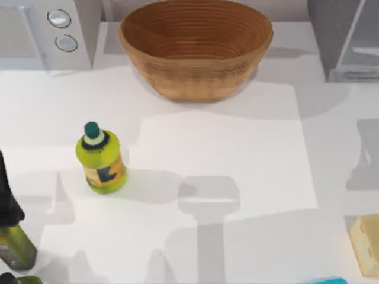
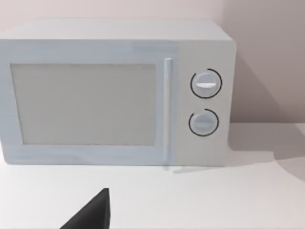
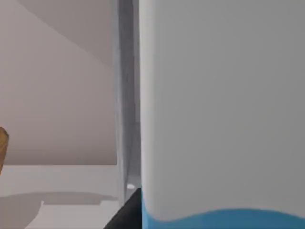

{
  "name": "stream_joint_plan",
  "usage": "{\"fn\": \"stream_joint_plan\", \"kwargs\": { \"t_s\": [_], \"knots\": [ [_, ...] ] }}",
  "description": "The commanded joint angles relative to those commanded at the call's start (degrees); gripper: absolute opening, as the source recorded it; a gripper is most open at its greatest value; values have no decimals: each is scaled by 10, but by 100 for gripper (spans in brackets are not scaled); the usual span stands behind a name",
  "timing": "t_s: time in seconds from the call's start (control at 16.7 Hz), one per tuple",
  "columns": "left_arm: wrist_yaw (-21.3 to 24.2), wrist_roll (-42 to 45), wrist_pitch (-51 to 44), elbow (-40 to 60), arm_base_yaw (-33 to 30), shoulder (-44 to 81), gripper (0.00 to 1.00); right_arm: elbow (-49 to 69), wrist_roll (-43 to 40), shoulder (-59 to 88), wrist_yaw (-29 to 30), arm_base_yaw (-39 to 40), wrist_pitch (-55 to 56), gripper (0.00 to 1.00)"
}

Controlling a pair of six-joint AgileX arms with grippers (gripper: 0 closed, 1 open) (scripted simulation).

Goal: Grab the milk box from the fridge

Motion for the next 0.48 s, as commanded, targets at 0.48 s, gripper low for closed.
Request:
{"fn": "stream_joint_plan", "kwargs": {
  "t_s": [0.48],
  "knots": [
    [0, 0, 0, 0, 0, 0, 100, -108, -4, -262, 42, 46, -168, 0]
  ]
}}
